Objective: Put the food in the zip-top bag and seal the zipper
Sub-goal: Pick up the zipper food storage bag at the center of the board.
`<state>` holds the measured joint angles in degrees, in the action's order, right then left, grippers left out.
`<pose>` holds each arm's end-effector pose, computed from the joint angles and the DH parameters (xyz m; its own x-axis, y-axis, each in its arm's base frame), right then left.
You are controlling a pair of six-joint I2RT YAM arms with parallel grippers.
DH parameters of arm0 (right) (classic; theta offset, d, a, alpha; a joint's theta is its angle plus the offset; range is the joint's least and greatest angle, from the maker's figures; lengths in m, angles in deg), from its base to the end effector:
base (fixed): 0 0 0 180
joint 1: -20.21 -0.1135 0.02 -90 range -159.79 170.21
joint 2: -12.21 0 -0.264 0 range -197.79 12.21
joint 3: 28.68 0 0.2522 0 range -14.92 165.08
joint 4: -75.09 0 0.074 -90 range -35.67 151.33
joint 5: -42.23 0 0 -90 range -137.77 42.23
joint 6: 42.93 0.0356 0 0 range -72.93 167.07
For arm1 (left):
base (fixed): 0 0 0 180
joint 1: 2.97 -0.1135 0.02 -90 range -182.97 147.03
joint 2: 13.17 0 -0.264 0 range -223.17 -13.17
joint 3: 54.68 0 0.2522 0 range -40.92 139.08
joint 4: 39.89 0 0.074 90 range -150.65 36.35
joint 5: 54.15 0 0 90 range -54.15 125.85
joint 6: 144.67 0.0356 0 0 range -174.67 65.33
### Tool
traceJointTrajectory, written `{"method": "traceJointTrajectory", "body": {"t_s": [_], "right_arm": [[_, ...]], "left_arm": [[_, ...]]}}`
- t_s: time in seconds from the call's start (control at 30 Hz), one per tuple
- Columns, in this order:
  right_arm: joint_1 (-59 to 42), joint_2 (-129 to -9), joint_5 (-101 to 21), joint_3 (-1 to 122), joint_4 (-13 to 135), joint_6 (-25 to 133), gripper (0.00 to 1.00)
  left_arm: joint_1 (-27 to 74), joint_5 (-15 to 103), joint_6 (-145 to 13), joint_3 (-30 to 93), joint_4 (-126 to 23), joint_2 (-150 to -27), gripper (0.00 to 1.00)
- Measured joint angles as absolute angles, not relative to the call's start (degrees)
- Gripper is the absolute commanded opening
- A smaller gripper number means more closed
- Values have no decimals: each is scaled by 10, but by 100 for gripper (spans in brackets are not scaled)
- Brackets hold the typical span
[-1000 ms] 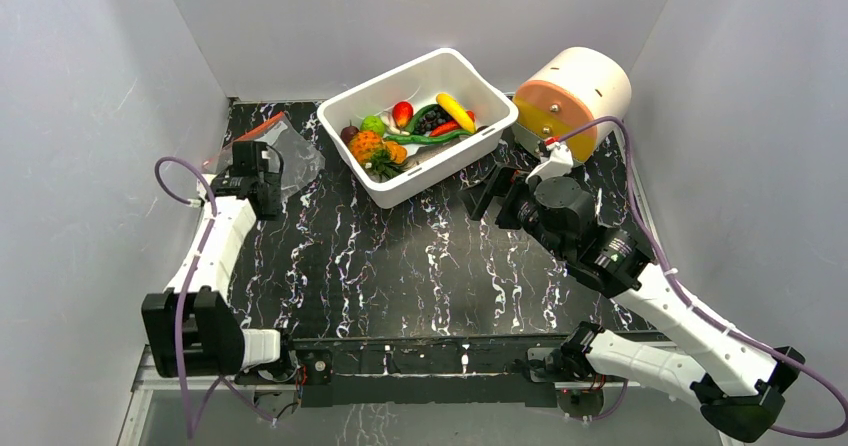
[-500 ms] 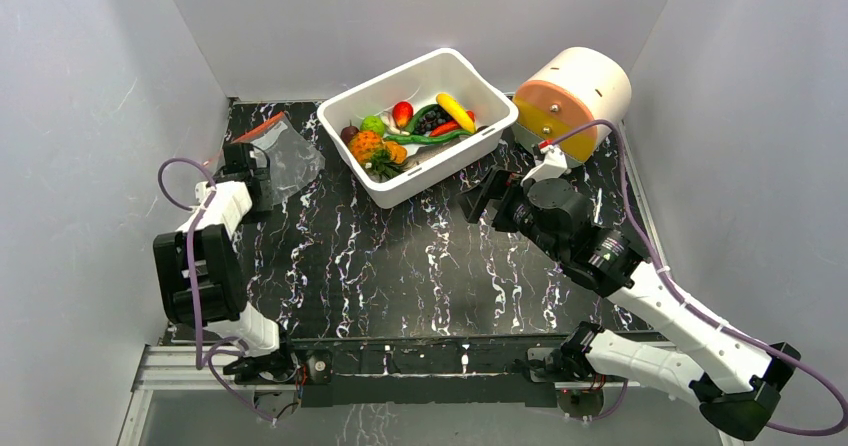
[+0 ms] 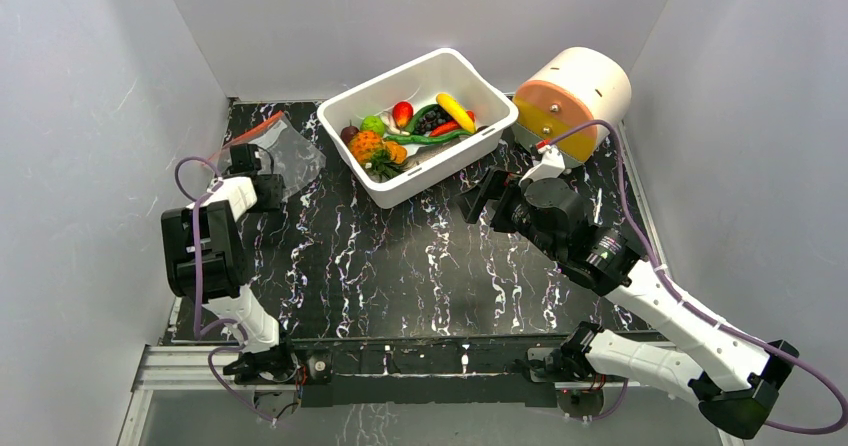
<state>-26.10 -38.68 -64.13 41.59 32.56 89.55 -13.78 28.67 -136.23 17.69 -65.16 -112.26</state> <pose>0.1391 0.1311 0.3595 -0.5480 0.3644 -0.7529 -0.1964 0.8189 0.5393 0.3472 0.0708 0.1747 0.1453 -0.9714 -0.1878 -0.8039 -0.0053 -0.5947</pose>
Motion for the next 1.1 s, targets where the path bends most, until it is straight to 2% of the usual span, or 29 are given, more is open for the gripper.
{"method": "traceJointTrajectory", "body": {"t_s": [0.23, 0.47, 0.73, 1.1], "right_arm": [[-261, -387, -642, 417, 324, 895, 98], [-262, -369, -650, 417, 319, 887, 98], [-262, -355, -680, 420, 324, 814, 98], [-262, -394, -676, 431, 332, 735, 91]], "left_arm": [[-138, 292, -1345, 176, -661, -1109, 1], [-138, 264, -1312, 160, -702, -1035, 0], [-138, 212, -1248, 136, -774, -893, 0], [-138, 223, -1083, 135, -845, -755, 0]]}}
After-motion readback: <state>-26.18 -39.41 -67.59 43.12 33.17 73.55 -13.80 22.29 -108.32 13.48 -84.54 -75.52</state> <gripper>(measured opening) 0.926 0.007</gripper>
